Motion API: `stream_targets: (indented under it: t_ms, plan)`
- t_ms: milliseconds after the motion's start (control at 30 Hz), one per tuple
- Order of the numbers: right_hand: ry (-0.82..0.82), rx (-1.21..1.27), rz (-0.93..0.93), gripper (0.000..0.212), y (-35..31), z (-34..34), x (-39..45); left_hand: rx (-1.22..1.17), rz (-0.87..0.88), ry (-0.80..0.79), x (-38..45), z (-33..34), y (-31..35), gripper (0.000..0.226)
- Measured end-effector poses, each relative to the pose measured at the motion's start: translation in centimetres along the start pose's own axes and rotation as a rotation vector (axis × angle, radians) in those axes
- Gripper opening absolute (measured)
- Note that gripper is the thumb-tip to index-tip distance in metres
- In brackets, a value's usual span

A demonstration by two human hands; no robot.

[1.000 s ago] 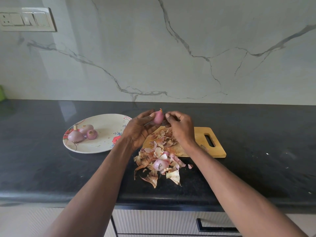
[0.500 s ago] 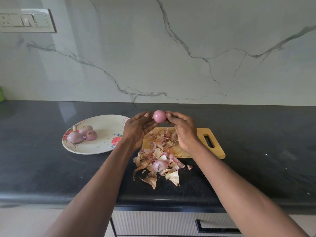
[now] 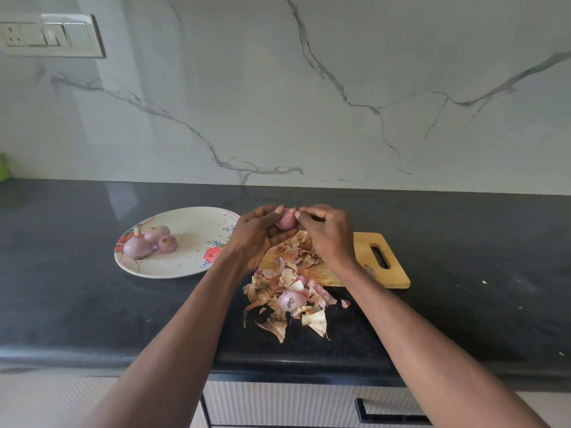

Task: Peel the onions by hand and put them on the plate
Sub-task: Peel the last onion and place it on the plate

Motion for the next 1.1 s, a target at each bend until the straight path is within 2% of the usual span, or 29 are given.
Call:
stream_targets:
  t_ms: [133,267,333,533,633,700,833,933,1100]
  plan:
    - [-0.007,-0.112,-0.113,0.013,-0.8,-0.2,-0.3,0.029,0.003,0.009,-0.1,-0.1,0.1,0.010]
    - [-0.009,-0.123,-0.124,0.006,-1.1,-0.4,-0.6,0.088,0.013,-0.012,-0.2,0.0,-0.1,0.009]
    - [-0.009,-0.128,-0.137,0.002,-1.2,-0.4,-0.7,0.098,0.012,-0.027,-0.1,0.1,-0.1,0.016]
    - [0.033,-0.278,-0.230,0.011,-1.3,0.2,-0.7,0.087,0.002,-0.057,-0.1,0.0,-0.2,0.023]
    - [0.039,-0.303,-0.252,0.012,-1.5,0.2,-0.8,0.071,-0.025,-0.072,-0.2,0.1,-0.2,0.016]
    - [0.053,-0.259,-0.185,0.009,-1.1,0.1,-0.7,0.043,-0.058,-0.072,-0.3,0.3,-0.4,0.015]
    - [-0.007,-0.065,0.079,0.003,0.0,0.0,-0.4,-0.001,-0.100,-0.023,-0.4,0.2,-0.6,0.029]
    - [-0.032,0.037,0.187,0.010,0.5,0.0,-0.1,-0.016,-0.109,-0.008,-0.6,0.3,-0.5,0.035]
    - [-0.057,0.225,0.301,0.014,0.9,0.0,0.2,-0.013,-0.083,-0.058,-0.7,0.6,-0.2,0.027]
Point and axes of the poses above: each hand's wrist, its own x-axis towards the middle knuckle, its own z-axis out of the palm, y = z × x, the point moved 6 cm from there along x, towards the middle knuckle, and after that the axes turned 2 degrees about z, right-handed, at the moved point
